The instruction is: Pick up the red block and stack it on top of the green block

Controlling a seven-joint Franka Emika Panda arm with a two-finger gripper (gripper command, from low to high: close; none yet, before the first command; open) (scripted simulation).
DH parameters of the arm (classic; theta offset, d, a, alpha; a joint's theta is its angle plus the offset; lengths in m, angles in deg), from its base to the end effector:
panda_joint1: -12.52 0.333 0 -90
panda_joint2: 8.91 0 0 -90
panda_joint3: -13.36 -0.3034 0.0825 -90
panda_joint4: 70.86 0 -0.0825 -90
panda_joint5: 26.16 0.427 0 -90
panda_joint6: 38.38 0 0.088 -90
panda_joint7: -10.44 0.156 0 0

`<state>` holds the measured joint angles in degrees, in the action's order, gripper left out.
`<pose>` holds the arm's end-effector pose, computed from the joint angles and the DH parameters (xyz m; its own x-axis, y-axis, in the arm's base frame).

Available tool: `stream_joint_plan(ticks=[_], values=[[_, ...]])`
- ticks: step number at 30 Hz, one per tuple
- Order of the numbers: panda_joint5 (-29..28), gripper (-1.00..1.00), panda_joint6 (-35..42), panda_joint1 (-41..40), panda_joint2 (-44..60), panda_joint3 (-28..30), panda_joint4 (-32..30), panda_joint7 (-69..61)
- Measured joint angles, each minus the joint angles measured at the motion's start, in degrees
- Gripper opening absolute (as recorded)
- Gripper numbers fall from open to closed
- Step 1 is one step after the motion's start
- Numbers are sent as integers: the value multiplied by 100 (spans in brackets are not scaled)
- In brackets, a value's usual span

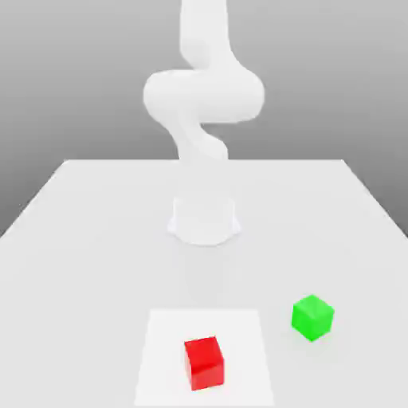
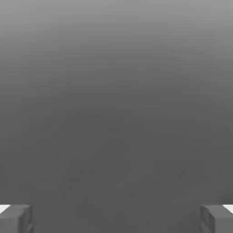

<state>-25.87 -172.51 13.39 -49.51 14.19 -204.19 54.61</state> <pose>0.4648 -0.0005 0.6203 0.5408 -0.7015 0.4642 -0.5199 -0.7126 -0.4711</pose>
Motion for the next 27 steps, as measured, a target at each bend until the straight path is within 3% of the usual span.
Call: stream_joint_plan(ticks=[22,27], values=[[155,0,-2061,342,4600,318,-1371,-1388],[242,0,-2835,269,5635,225,-1333,-1530]])
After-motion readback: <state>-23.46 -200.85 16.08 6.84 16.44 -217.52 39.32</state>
